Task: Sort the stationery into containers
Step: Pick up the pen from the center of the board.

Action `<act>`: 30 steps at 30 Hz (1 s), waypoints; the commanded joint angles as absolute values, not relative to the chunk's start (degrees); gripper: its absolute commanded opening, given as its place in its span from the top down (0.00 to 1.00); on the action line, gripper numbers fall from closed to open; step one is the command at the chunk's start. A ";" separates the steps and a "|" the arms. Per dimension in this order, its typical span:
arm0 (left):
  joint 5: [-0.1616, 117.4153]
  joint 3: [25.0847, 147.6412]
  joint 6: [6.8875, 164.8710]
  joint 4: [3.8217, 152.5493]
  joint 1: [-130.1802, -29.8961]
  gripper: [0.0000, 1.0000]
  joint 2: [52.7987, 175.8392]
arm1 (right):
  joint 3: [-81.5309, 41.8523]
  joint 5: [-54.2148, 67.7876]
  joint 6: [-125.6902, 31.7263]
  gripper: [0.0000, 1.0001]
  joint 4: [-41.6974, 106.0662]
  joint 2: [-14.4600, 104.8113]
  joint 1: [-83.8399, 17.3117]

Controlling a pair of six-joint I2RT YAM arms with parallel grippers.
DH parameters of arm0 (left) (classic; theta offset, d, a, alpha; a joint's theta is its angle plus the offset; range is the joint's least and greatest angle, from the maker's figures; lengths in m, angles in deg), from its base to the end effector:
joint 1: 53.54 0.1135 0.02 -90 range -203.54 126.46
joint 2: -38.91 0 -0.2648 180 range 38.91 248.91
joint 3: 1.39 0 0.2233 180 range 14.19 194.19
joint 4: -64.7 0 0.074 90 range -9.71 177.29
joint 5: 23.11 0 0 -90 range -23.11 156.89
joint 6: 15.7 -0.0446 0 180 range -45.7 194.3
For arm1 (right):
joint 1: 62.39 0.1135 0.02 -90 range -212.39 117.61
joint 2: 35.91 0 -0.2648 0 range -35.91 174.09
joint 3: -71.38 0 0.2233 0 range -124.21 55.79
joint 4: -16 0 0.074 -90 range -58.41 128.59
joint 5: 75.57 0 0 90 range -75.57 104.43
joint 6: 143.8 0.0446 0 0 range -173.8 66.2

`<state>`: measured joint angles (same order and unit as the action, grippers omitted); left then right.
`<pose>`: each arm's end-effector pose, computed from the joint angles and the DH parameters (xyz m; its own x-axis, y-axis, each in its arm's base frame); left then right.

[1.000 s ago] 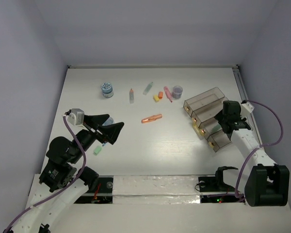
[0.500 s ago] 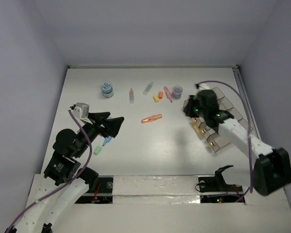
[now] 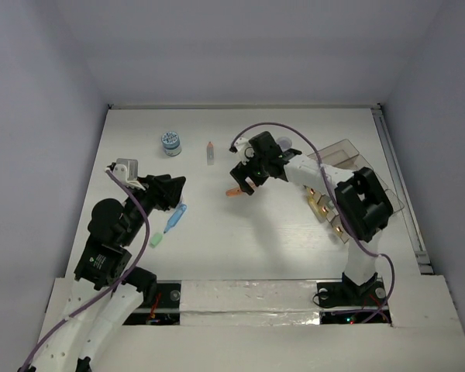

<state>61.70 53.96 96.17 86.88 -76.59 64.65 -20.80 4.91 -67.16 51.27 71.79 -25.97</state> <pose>0.0840 -0.0401 0.3541 -0.0656 -0.3753 -0.9246 0.4828 0.7990 -0.3585 0.3097 0.2376 0.2146 -0.4519 -0.6166 -0.6447 -0.7956 0.6054 -0.0214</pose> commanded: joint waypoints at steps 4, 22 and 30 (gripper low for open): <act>63.20 53.92 95.31 84.33 -75.60 0.52 65.37 | -33.75 3.10 -78.13 0.05 61.89 80.28 -26.09; 59.59 53.48 95.57 83.37 -72.79 0.54 65.46 | -40.97 2.63 -78.59 0.23 65.70 90.30 -21.35; 59.33 53.31 95.57 83.28 -72.26 0.56 65.63 | -37.55 9.15 -75.60 0.66 58.67 90.57 -19.41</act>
<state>60.39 53.94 95.82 86.42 -72.74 65.22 -39.25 5.67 -77.15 61.89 88.69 -20.37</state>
